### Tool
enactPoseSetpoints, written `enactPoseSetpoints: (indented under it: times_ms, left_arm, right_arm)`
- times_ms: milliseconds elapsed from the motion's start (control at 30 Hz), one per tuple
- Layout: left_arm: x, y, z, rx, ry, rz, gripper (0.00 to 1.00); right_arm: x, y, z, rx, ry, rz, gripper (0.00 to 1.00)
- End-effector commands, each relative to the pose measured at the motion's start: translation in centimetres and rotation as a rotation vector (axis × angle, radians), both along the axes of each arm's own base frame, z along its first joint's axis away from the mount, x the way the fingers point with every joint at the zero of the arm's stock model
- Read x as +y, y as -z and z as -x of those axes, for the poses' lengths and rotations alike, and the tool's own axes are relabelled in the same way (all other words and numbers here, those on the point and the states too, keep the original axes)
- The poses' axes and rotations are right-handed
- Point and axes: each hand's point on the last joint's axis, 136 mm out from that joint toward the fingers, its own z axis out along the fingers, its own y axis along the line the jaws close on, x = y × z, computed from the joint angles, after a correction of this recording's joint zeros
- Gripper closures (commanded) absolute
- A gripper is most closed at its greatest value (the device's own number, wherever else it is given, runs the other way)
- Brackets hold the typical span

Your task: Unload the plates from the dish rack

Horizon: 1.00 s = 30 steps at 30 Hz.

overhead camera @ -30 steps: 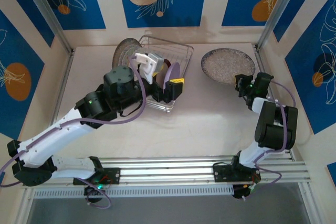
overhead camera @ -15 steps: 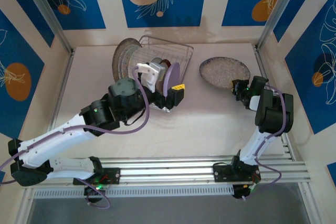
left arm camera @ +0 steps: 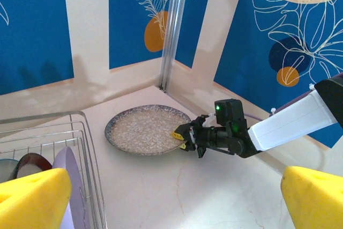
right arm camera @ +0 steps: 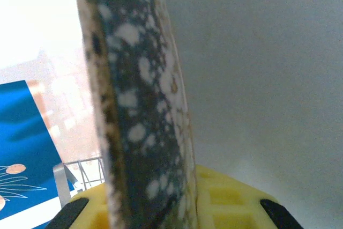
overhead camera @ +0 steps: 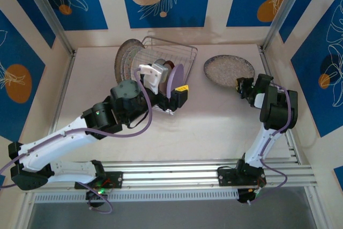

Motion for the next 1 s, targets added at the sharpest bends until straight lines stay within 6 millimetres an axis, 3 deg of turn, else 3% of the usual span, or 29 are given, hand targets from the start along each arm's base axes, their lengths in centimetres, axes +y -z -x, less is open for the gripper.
enactPoseSetpoints:
  times_ms: [0, 200, 967]
  left_arm:
    - [0.9, -1.0, 0.4, -0.004, -0.017, 0.037, 0.00]
    - [1.1, -1.1, 0.5, -0.007, -0.016, 0.034, 0.00]
    - [1.5, -1.6, 0.5, -0.013, -0.024, 0.041, 0.00]
  right_arm:
    - [0.9, -6.6, -3.3, -0.233, -0.093, 0.047, 0.97]
    - [1.6, -4.9, -3.5, -0.109, -0.107, 0.029, 0.80]
    - [1.5, -0.5, -1.4, 0.233, -0.074, -0.048, 0.76]
